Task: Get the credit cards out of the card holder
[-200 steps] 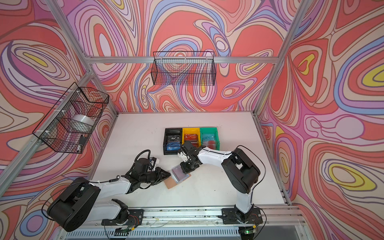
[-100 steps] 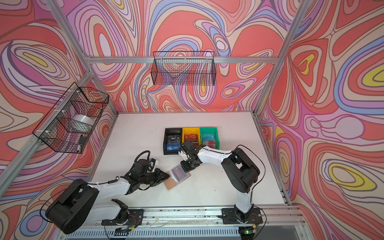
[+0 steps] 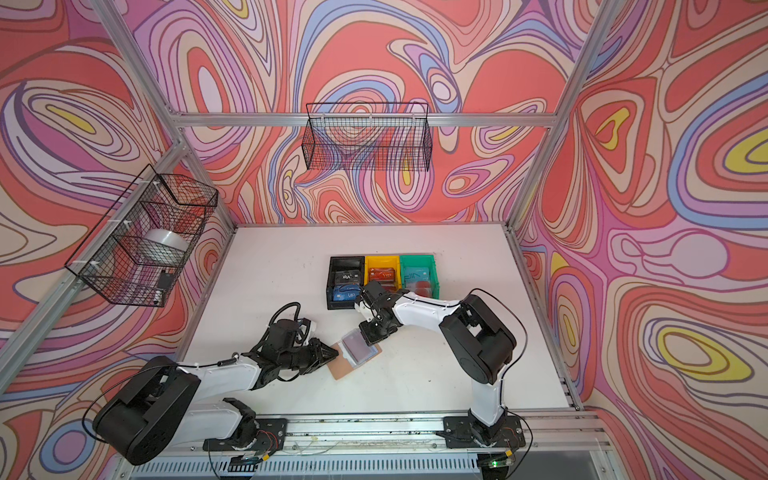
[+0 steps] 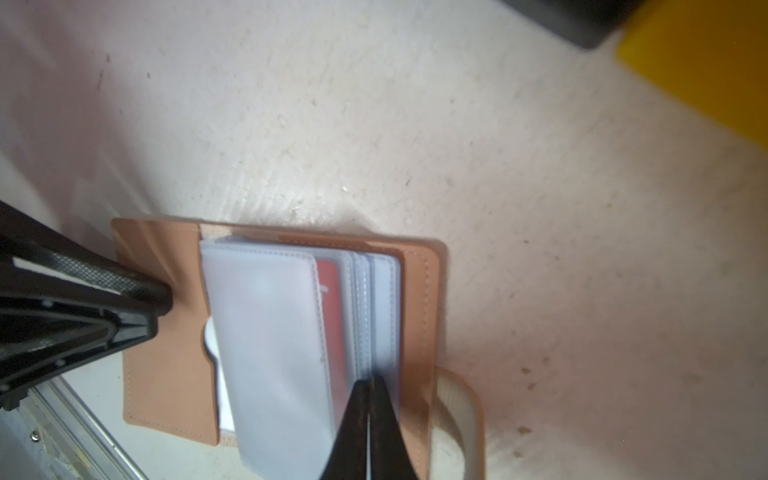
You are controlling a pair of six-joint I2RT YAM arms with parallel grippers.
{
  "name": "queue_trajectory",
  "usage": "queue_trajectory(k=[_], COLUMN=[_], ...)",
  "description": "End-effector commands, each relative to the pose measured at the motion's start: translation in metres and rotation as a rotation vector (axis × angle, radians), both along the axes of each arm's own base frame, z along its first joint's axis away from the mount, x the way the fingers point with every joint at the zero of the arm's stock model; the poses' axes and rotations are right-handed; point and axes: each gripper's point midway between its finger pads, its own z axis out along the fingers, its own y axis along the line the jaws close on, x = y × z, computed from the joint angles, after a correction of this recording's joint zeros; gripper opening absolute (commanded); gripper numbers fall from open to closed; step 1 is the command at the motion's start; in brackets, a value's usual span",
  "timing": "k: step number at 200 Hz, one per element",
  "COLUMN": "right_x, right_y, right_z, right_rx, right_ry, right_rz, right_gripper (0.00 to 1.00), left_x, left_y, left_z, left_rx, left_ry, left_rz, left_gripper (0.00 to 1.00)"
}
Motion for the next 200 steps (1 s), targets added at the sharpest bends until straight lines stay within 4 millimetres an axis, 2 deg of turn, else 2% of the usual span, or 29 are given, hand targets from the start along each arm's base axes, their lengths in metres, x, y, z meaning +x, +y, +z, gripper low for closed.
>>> queue_trajectory(k=[1, 36, 125, 177, 200], right_x=[-0.010, -0.011, -0.013, -0.014, -0.015], right_y=[0.002, 0.005, 0.021, 0.019, 0.019], right_z=[-0.010, -0.005, 0.027, 0.025, 0.022], right_rx=[-0.004, 0.012, 0.058, 0.042, 0.039], right_ry=[0.036, 0.039, -0.004, -0.001, 0.006], right_rz=[0.012, 0.014, 0.047, 0.052, 0.054], right_gripper=[0.07, 0.06, 0.06, 0.06, 0.06], left_x=[-0.006, -0.006, -0.009, -0.019, -0.023], left_y=[0.004, 0.003, 0.005, 0.020, 0.028], left_z=[-0.012, -0.014, -0.015, -0.006, 0.008], left_rx=[0.026, 0.017, 0.024, 0.104, 0.134], left_ry=[0.022, 0.025, 0.029, 0.025, 0.004], left_rz=[-0.001, 0.000, -0.003, -0.003, 0.006], left_gripper=[0.19, 0.19, 0.19, 0.20, 0.22])
